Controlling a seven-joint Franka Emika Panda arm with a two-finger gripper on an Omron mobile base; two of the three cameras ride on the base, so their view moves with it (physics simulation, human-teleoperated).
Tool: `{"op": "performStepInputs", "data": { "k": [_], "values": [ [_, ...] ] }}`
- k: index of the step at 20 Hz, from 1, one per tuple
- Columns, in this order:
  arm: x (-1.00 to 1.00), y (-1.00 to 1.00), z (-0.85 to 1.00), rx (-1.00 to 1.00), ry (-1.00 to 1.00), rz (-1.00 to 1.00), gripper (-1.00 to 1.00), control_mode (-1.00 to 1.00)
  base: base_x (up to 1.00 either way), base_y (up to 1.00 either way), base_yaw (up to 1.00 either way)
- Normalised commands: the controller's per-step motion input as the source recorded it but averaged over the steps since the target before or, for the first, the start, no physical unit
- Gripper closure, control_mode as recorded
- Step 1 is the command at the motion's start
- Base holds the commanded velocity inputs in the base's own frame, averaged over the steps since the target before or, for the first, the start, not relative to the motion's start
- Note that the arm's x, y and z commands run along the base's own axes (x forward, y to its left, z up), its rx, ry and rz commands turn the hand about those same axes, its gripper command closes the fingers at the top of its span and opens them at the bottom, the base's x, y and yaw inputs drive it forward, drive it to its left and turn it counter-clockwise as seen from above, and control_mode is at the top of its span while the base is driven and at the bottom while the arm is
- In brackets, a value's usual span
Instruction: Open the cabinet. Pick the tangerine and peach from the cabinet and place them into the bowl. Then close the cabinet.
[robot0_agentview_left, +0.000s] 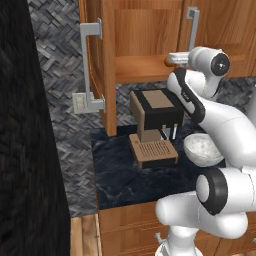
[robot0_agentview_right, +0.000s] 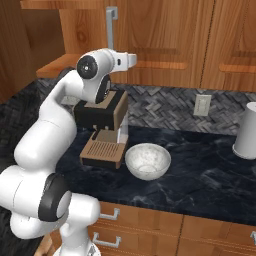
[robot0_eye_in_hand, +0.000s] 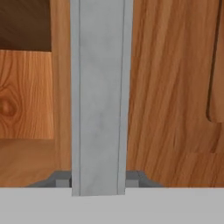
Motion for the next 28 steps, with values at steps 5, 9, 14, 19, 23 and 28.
{"op": "performStepInputs", "data": {
  "k": [5, 9, 14, 19, 23, 28],
  "values": [
    [0.84, -0.01, -0.08, 0.00, 0.05, 0.00, -1.00, -1.00, 0.00, 0.00, 0.00],
    [0.89, -0.11, -0.21, 0.00, 0.03, 0.00, -1.00, -1.00, 0.00, 0.00, 0.00],
    [1.00, -0.07, -0.68, 0.00, 0.00, 0.00, -1.00, -1.00, 0.00, 0.00, 0.00],
    [0.54, 0.00, -0.39, 0.00, 0.00, -0.02, 1.00, -1.00, 0.00, 0.00, 0.00],
    [-0.02, -0.04, 0.00, 0.00, 0.00, 0.00, 1.00, -1.00, 0.00, 0.00, 0.00],
    [-0.26, -0.53, 0.11, 0.04, 0.02, 0.00, 1.00, -1.00, 0.00, 0.00, 0.00]
  ]
}}
